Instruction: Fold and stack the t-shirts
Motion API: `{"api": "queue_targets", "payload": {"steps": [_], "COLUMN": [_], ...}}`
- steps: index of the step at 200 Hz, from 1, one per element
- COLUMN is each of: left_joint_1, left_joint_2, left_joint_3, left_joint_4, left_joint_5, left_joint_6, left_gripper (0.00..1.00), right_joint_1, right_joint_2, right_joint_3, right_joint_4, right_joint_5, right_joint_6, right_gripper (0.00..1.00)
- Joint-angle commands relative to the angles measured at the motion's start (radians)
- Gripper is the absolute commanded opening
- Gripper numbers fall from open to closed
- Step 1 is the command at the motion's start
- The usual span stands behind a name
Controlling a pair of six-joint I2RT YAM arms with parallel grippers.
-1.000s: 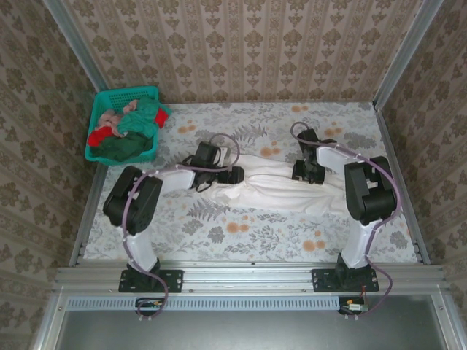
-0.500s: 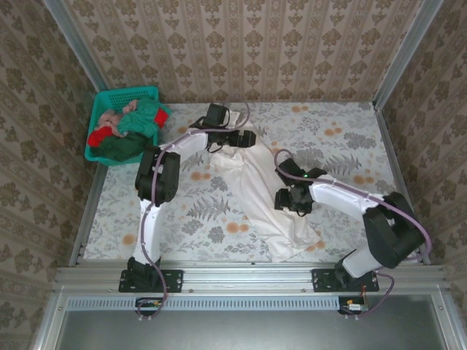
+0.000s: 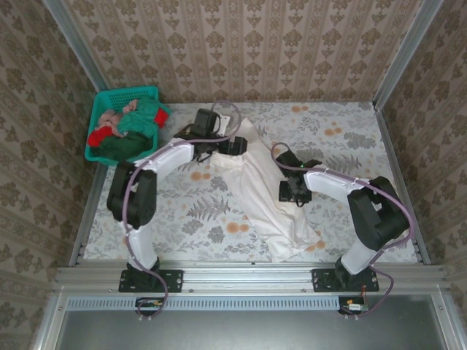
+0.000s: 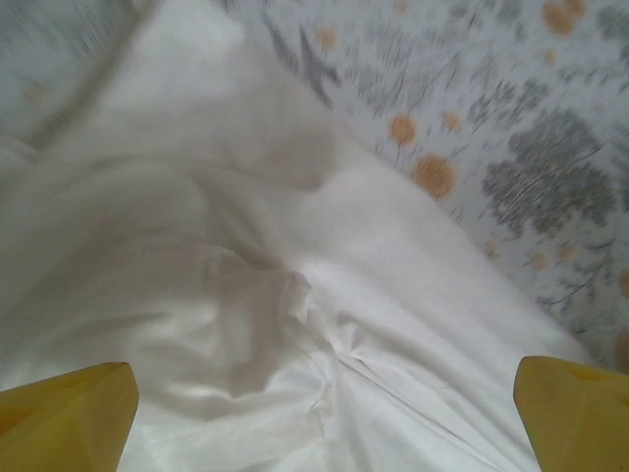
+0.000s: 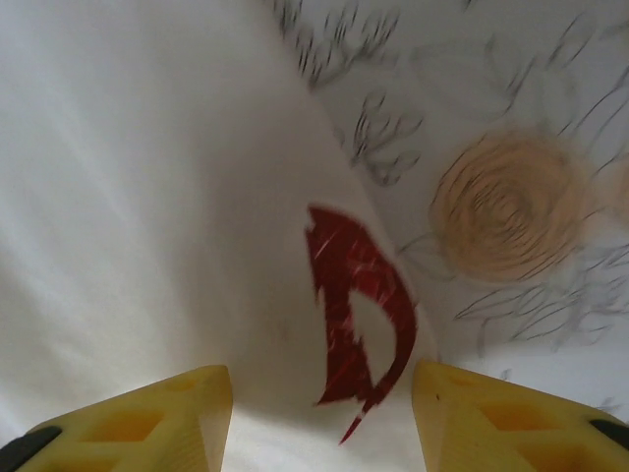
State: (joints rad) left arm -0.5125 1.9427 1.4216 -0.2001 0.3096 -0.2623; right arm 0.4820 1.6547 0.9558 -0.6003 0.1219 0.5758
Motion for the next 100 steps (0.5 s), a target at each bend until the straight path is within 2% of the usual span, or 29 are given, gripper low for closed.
{"api": "queue_targets", "payload": {"steps": [1,17,46,76,100], "left_joint_1": [-0.012,-0.014,-0.017,-0.017,-0.023], "left_joint_2": [0.145,0.226,0.375,0.56,0.664], "left_joint_3": [0.054,0.129,0.286,0.595,0.816], "left_joint_4": [0.028,0.023,0.03,-0.081,-0.151], "left_joint_5": [-0.003,0.029,0.093,0.179,0.248], "left_joint_6": [-0.068,-0.078,-0.072,-0.011,0.032], "left_gripper": [0.97,0.91,0.88,0.89,0.91], "right_joint_1": [0.057,0.096,0.182,0.293,0.341], "right_joint_2": [-0.03,-0.042,-0.044,-0.016,0.008], "right_joint_3": [-0.059,-0.088,-0.126,-0.104,-0.051], "right_joint_4": [0.043,0.048,0.106,0.175,0.231], "right_joint_5": [-0.022,-0.011,-0.014,0.002,0.011], "right_joint_6": [0.048,0.095,0.188,0.329,0.404], "right_gripper": [0.54,0.55,0.55,0.61,0.62]}}
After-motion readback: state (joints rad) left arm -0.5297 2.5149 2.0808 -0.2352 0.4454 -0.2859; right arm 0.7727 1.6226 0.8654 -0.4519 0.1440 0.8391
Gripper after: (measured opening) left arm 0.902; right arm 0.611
